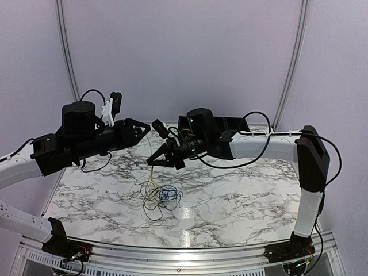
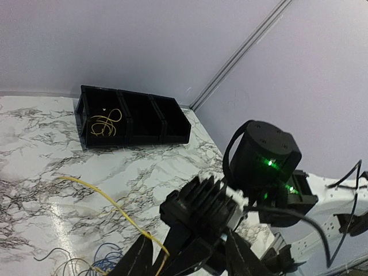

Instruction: Untangle the cables

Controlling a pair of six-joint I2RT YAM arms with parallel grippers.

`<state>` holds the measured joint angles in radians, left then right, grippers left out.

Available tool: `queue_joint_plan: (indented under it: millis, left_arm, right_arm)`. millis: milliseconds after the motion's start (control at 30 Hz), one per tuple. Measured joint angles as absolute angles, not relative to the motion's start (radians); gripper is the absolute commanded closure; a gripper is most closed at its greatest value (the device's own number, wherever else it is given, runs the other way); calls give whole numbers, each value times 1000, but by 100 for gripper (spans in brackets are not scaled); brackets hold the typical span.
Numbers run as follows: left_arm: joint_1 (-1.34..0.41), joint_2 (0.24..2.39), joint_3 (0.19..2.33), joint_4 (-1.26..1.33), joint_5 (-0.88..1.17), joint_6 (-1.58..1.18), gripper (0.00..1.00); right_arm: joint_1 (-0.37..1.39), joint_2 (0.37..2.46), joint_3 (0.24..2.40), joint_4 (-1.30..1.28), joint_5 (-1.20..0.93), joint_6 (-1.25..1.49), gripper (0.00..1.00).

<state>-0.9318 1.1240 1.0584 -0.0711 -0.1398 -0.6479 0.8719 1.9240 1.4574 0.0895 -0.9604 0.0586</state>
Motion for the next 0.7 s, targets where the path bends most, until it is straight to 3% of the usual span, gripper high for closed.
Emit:
queue_joint_plan:
  millis: [167,333,700]
  left_arm:
    - [-966,992,851,-26,-141,-599,45]
    - [-1012,935,666,96,-167,-590,44]
    - [-1053,1173,630,293,-257,-502,55]
  right_arm:
    - [856,1918,1457,82,-955,76,100]
    - [825,1899,1457,78,-931,95,100]
    - [814,1880,1457,70,-908,109,100]
